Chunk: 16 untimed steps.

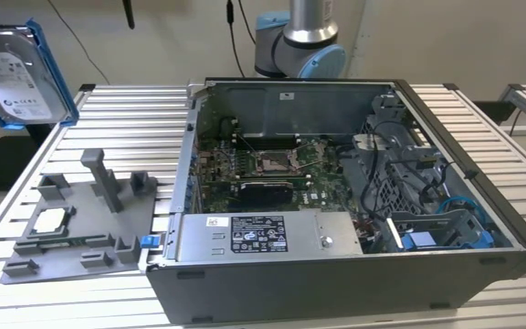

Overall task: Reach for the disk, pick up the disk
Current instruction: 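Pick up the disk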

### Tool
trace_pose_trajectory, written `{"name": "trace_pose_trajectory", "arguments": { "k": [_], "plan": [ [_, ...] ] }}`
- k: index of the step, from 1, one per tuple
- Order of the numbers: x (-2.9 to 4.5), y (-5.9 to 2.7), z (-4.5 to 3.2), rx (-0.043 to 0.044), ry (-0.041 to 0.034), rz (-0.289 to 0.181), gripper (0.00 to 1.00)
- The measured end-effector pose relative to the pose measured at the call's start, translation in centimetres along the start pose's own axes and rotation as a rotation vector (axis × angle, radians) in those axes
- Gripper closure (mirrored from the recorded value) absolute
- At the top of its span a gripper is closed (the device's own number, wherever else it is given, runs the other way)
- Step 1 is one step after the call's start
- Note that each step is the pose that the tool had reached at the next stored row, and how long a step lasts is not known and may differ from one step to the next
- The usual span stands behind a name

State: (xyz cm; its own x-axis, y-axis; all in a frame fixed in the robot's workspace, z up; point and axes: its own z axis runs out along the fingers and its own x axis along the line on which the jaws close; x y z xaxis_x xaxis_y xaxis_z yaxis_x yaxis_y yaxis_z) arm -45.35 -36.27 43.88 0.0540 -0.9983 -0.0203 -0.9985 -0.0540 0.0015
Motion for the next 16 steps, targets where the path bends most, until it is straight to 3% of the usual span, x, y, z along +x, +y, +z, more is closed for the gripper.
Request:
{"name": "trace_pose_trajectory", "arguments": {
  "k": [16],
  "plan": [
    [-0.06, 0.00, -2.85, 0.0000, 0.0000, 0.000, 1.00]
  ]
}}
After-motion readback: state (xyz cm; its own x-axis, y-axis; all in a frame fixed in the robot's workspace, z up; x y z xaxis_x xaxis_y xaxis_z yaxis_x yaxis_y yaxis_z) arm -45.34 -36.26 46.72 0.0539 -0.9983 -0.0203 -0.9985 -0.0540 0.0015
